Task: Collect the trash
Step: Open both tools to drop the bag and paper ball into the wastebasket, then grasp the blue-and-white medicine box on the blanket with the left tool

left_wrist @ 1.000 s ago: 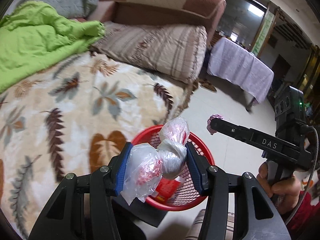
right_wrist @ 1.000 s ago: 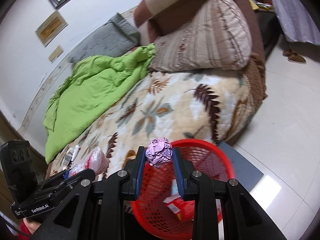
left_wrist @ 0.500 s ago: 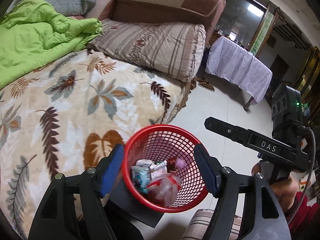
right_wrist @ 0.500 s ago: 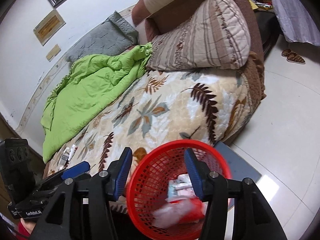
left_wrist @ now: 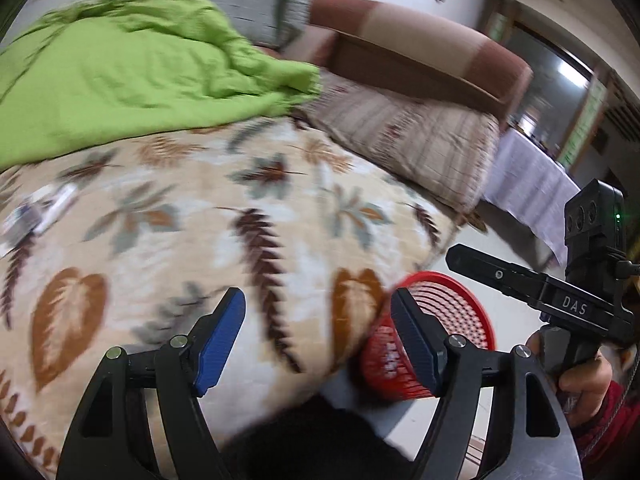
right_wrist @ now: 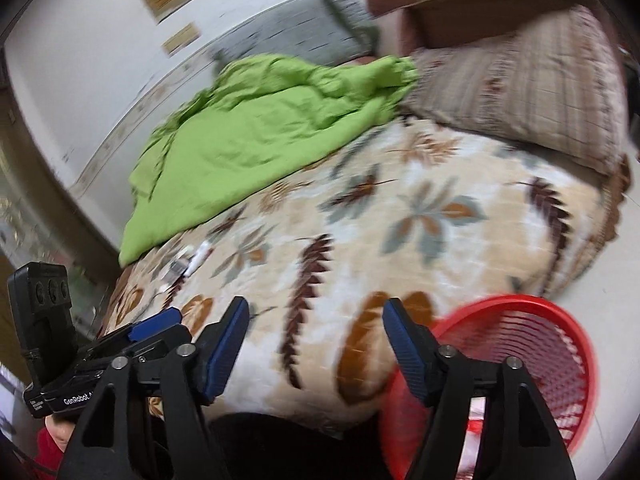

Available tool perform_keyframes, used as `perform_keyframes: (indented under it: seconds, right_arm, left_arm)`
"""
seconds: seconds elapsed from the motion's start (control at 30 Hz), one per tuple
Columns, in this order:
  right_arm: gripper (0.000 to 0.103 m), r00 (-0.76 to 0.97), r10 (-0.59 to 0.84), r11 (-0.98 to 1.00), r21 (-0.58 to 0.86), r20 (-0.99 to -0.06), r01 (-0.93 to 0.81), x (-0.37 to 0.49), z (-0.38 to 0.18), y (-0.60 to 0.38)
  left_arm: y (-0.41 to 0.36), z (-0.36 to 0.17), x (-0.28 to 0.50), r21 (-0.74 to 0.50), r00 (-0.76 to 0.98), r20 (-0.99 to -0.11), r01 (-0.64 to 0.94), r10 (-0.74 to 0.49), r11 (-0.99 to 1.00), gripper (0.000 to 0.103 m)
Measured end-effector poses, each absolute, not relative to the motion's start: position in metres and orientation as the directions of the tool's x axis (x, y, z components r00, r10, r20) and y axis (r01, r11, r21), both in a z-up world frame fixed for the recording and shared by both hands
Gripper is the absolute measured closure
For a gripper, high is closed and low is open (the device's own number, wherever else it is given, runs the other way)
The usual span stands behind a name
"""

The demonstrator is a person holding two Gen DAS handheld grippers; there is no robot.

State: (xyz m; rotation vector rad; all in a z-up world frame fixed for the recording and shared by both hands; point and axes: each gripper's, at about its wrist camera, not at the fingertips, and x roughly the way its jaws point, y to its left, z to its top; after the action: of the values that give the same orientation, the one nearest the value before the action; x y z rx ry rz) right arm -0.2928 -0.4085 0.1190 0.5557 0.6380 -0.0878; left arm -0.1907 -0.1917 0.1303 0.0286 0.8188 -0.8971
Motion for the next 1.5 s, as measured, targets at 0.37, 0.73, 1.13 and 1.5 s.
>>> perform_keyframes:
  seconds: [0.37,0.73,1.13,1.5]
  right_arm:
    - [0.028,0.714,0.285,0.877,0.475,-0.639,0.075,-0.175,0.091,-0.296]
    - [0.028,0.659,0.369,0.867,0.498,-0.655,0.009,-0.12,0.061,-0.25]
    - [0.028,0.673,0.435,0.805,0.593,-0.599,0.007,-0.119,0.055,-0.268]
    - [0.028,0.678,0.453,0.784,0.621,-0.579,0.006,-0.117,0.054,-0.27]
  left_arm:
    - [-0.061,0.123,-0.119,-0.245,0.563,-0.642,0.492,-0.52,0.836,0.025]
    - [-0.007,0.108,0.011,-0.019,0.662,-0.674,0.428,-0.328,0.904,0.024]
    - [-0.027,0.052,0.104,0.14,0.548,-0.798,0.575,-0.252,0.806,0.024]
    - [-0.029,0.038,0.112,0.083,0.537,-0.804,0.528,-0.257,0.845,0.054]
